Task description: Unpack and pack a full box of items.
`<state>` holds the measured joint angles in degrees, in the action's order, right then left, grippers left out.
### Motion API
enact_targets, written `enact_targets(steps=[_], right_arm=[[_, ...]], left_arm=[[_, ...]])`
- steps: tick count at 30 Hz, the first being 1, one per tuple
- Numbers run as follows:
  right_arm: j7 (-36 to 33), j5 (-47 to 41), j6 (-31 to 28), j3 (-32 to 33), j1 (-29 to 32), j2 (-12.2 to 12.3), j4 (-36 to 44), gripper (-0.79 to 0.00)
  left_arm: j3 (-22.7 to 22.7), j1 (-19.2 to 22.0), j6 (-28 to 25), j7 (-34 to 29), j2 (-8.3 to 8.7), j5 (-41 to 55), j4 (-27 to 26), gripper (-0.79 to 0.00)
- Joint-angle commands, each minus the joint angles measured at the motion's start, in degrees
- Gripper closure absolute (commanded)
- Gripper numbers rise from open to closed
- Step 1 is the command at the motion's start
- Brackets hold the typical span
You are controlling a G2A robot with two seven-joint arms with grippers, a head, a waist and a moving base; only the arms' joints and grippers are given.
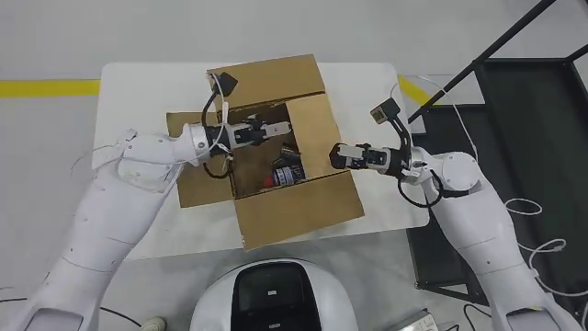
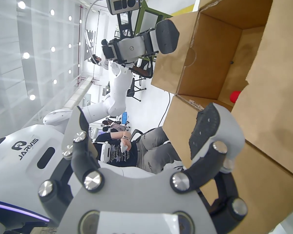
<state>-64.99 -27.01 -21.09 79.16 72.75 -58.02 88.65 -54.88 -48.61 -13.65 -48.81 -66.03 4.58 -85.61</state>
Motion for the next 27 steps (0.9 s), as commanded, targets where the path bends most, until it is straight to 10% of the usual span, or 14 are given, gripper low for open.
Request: enact_targets(steps=[1,11,27], right_arm=[[0.0,-0.03,0.09,0.43,0.53,0.11,0.38,-0.785],[0.42,-0.24,0.34,-0.22,0.87,0.12,0.69,-0.785],[0.27,-0.44,0.68,-1.45,0.27,0.09,-0.93,-0.785]], left_arm=[[1.77,1.91,0.01,0.33,-0.58,-0.8,-0.38,-0.785],[6.86,8.64,4.2,1.09,-2.93,-1.89,1.36,-0.785],[18.0,14.17,2.24,8.14,-9.4,-0.91,22.65,-0.785]])
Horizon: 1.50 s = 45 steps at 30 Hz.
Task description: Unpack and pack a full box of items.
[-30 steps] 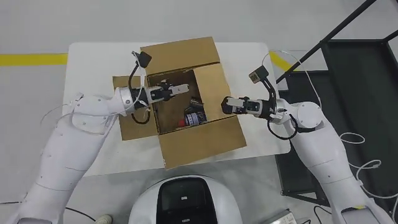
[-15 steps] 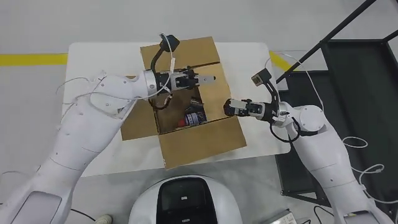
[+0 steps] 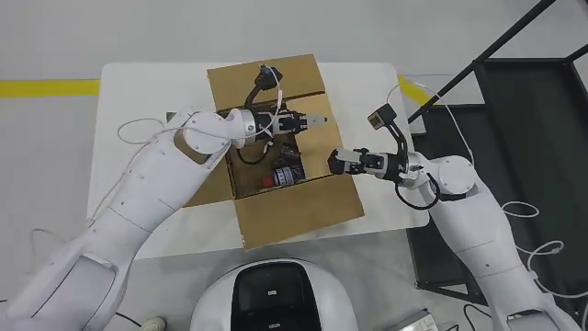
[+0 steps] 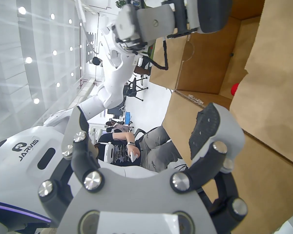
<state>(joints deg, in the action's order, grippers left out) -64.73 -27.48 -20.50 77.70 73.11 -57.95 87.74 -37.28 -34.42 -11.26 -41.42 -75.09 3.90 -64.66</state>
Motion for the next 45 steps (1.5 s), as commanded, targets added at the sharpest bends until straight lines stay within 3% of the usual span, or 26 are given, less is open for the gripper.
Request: enact_targets(steps=[1,10,20,27,35,45], right_arm=[[-0.04,0.12,0.22,-0.01,-0.18,0.03,0.02,-0.785],[-0.43,1.44,1.96,-1.16,-1.37,0.02,1.14,-0.785],[-1.78,3.16,4.59,-3.86,-2.16,-0.08,3.23,-0.785],[-3.19,4.99,6.66,-8.09,-4.82,-0.59,4.23,-0.785],[-1.84,8.51,9.6,-10.18,-6.42,-0.75,3.77,-0.785],[7.56,10.0,9.46,1.19,1.46,1.08,5.76,-0.785]], left_arm=[[0.69,-0.03,-0.34,1.29,-0.61,-0.53,2.88,-0.785],[0.3,-0.3,-2.94,6.13,-2.41,0.65,10.03,-0.785],[0.94,2.58,-6.68,5.54,-6.09,6.91,15.99,-0.785],[-1.15,2.76,-10.97,4.48,-7.08,11.57,15.1,-0.785],[-3.25,1.21,-12.13,2.66,-7.5,15.43,11.96,-0.785],[-5.56,0.59,-13.87,-0.69,-7.73,17.17,11.24,-0.785]])
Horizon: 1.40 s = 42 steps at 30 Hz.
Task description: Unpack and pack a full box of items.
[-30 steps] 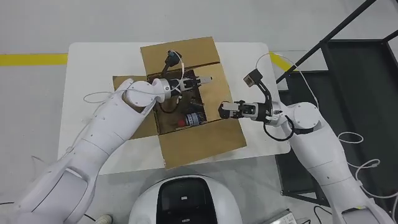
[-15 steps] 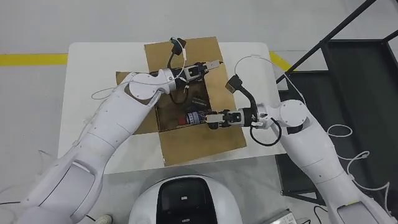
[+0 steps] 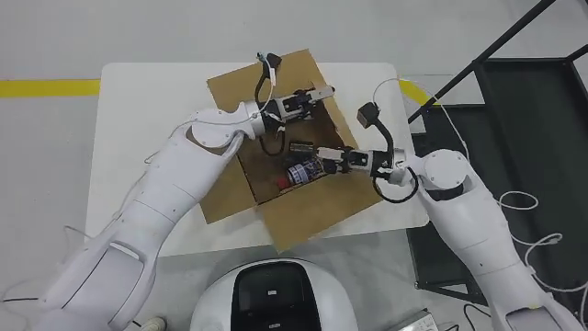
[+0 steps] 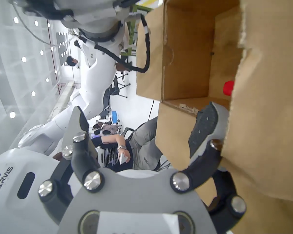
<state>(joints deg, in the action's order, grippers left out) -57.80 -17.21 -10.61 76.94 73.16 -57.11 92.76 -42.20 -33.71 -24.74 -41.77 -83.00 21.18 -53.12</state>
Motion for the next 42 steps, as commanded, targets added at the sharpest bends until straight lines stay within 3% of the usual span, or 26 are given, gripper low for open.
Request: enact_targets(steps=[1,5,10,19,24,33,42], right_arm=[[1.33,-0.62,-1.2,3.44,2.55,0.43,1.17,-0.785],[4.93,-2.33,-3.71,8.25,6.37,0.85,1.81,-0.785],[8.81,-4.54,-6.29,10.29,7.19,0.75,-0.44,-0.785],[16.59,-2.17,-7.24,6.02,0.2,-0.41,-11.73,-0.785],[21.91,1.9,-6.67,3.74,-2.28,-1.03,-15.57,-0.785],[25.16,8.89,-3.13,-0.77,-5.58,-1.96,-20.15,-0.785],[22.08,11.16,-2.37,-3.98,-7.17,-2.6,-20.55,-0.785]], left_arm=[[-1.31,-0.31,-0.72,-0.67,0.41,-0.24,-0.64,-0.785],[-4.95,-1.95,-0.83,-2.6,1.87,-0.77,-3.55,-0.785],[-11.2,-6.69,0.44,-6.1,4.65,-2.66,-11.21,-0.785],[-24.41,-21.2,4.36,-13.09,9.81,-7.72,-30.43,-0.785],[-31.03,-28.52,5.45,-15.69,11.72,-8.38,-37.85,-0.785],[-38.06,-36.77,5.46,-18.63,13.71,-8.52,-44.82,-0.785],[-41.88,-40.04,5.01,-19.73,14.91,-8.16,-47.9,-0.785]])
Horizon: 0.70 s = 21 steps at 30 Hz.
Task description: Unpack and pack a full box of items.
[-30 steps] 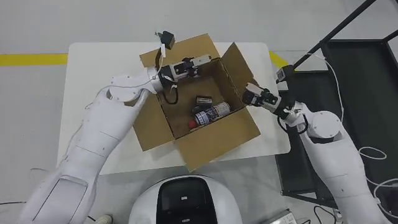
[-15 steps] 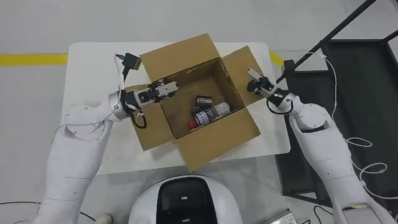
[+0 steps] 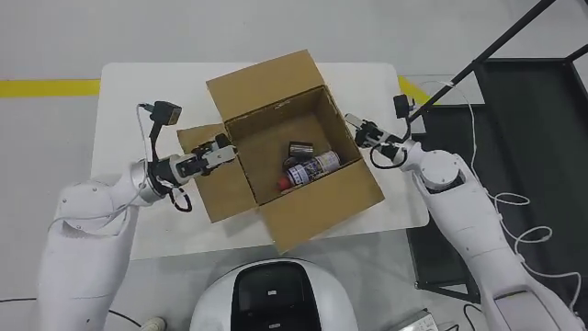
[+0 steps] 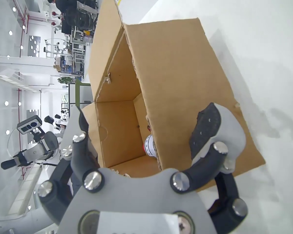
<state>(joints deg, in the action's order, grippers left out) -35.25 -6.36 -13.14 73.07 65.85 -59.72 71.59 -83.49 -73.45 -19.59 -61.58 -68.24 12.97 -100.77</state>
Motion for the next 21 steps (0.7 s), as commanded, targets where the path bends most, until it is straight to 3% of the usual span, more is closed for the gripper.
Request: enact_targets(steps=[1,13,21], right_arm=[[-0.92,0.43,0.34,-0.15,0.42,0.02,1.22,-0.785],[-4.53,1.62,4.06,0.02,5.31,0.4,10.63,-0.785],[-6.71,0.4,5.34,-2.43,4.82,-0.11,12.33,-0.785]], left_arm=[[-1.18,-0.58,-0.26,0.29,0.28,-0.09,-0.39,-0.785],[-8.49,-3.96,-1.27,1.38,1.85,0.0,-2.13,-0.785],[-12.15,-5.13,-1.39,2.1,2.71,0.44,-2.72,-0.785]])
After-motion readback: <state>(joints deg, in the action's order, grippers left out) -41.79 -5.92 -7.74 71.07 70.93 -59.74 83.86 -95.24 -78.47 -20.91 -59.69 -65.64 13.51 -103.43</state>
